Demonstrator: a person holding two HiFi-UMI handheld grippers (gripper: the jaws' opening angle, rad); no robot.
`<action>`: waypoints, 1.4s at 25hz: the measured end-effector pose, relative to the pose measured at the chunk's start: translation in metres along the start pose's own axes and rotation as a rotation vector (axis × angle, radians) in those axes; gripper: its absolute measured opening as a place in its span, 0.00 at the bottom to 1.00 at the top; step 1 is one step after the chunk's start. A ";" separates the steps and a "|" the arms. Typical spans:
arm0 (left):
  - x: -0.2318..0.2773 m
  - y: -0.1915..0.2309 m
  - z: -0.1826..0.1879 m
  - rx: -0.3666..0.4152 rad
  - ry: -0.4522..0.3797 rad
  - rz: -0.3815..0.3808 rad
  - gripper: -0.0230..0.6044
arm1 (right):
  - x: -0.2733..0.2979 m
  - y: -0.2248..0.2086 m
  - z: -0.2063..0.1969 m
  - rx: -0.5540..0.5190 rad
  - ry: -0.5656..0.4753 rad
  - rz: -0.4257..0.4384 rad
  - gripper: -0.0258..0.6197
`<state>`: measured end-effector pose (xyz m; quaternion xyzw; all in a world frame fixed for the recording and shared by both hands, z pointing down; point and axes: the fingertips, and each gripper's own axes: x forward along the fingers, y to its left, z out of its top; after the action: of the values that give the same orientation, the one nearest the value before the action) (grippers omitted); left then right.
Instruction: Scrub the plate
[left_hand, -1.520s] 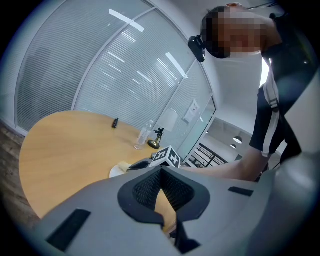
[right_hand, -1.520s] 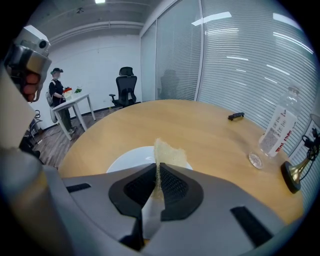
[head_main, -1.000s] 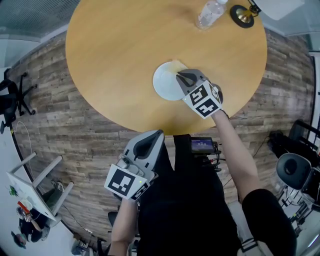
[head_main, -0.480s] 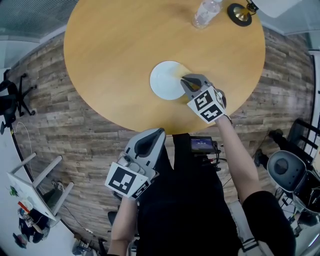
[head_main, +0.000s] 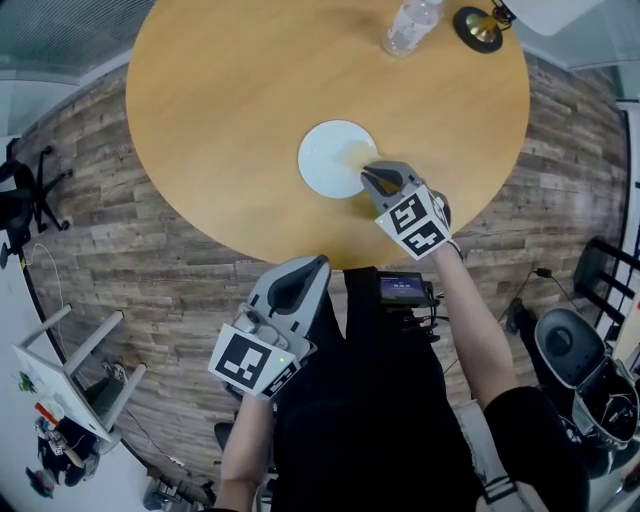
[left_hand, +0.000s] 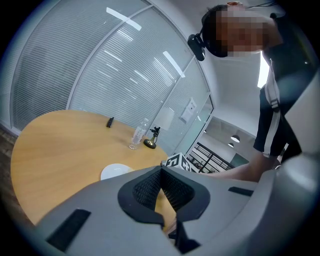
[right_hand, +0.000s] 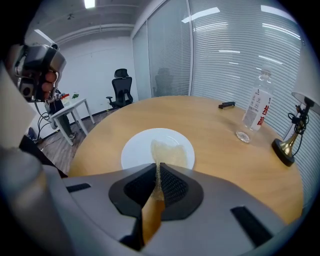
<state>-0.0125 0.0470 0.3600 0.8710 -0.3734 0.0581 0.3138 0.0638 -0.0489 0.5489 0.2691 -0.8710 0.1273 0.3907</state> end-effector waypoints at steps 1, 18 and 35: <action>0.000 0.000 0.000 -0.001 0.000 0.001 0.05 | 0.000 0.002 0.000 0.001 0.001 0.003 0.09; -0.005 0.009 0.002 -0.004 0.000 0.009 0.05 | 0.010 0.033 0.009 -0.039 0.027 0.057 0.09; -0.011 0.017 0.003 -0.014 -0.007 0.020 0.05 | 0.029 0.059 0.030 -0.168 0.079 0.164 0.09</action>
<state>-0.0326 0.0431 0.3622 0.8652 -0.3837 0.0557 0.3179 -0.0044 -0.0243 0.5503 0.1581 -0.8817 0.0959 0.4340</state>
